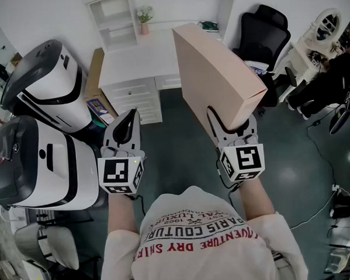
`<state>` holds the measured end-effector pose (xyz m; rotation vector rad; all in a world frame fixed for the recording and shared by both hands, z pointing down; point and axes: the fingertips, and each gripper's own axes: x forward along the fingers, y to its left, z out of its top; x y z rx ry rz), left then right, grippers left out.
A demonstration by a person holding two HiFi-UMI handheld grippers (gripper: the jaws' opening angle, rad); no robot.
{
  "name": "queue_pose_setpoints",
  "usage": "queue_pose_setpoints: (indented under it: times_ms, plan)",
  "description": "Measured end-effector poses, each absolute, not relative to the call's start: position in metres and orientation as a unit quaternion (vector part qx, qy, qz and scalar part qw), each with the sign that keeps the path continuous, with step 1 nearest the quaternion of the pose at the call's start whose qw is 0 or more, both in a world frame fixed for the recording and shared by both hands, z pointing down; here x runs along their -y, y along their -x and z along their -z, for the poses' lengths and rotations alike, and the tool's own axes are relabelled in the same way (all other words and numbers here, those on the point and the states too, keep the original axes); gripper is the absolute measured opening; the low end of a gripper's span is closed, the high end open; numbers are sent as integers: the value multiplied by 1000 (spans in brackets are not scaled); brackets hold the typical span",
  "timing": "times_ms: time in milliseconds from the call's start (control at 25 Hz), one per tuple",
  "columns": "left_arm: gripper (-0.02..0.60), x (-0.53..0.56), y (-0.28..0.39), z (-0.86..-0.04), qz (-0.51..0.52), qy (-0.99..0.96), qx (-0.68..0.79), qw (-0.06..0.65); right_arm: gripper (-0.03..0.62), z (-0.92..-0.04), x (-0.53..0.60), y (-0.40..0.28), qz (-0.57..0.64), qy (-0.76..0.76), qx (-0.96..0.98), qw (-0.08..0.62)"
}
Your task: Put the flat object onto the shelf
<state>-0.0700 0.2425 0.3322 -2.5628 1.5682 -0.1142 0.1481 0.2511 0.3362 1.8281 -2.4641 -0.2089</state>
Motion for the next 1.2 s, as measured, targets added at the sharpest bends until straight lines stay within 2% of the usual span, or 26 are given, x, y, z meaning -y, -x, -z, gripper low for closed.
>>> queue_pose_setpoints:
  times_ms: [720,960,1200]
  plan:
    - [12,-248,113,-351,33,858,-511,48,299,-344,-252,-94,76,-587,805,26]
    - [12,-216,122,-361,33,853,-518,48,302,-351,-209,-91,59,-583,810,15]
    - [14,-140,124,-367,51,840,-538,46,304,-360,-121,-90,48,-562,826,15]
